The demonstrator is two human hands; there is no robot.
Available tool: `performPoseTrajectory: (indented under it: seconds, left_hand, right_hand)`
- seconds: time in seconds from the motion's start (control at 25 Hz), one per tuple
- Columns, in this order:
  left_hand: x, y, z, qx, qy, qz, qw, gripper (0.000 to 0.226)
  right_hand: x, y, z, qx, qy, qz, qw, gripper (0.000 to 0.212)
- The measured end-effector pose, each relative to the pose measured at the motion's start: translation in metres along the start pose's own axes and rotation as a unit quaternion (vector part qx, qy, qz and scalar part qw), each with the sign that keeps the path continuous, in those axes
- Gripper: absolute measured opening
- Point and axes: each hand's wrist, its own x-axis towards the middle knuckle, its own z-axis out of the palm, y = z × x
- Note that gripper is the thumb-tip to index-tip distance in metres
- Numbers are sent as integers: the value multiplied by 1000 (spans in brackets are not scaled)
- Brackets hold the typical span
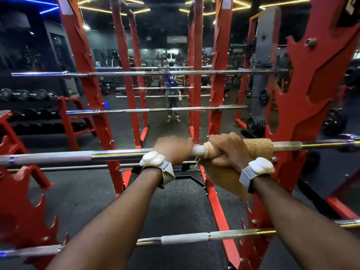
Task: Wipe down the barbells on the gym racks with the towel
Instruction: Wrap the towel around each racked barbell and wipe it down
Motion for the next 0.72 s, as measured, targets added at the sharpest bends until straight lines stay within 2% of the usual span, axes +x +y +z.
performPoseTrajectory:
  seconds: [0.08,0.16,0.24,0.32,0.4,0.52,0.56,0.64,0.72]
  left_hand:
    - [-1,0,3,-19,29,-19,999,59]
    - [2,-6,4,-97,30,-52,993,48]
    - [8,-17,3,-244,24,-85,966,38]
    - [15,-26,3,-354,46,-74,931,29]
    - [14,-30,1,-369,77,-58,925,22]
    - [11,-30,3,-368,86,-43,925,17]
    - [11,-30,4,-367,80,-37,926,18]
    - [14,-25,5,-362,70,-25,929,20]
    - [18,-14,6,-355,66,-15,932,25]
  right_hand:
    - [7,-12,-3,7,-45,19,999,37]
    - [16,-27,-4,25,-84,35,995,35]
    - [34,-45,-2,27,-128,38,991,31]
    - [56,-74,5,24,-143,25,989,33]
    - [68,-106,13,-1,-128,12,992,41]
    - [62,-125,30,-139,-31,-31,989,49]
    - [57,-122,30,-147,-17,-44,988,52]
    - [46,-100,26,-93,5,-75,993,56]
    - [30,-65,18,-67,21,-64,995,52]
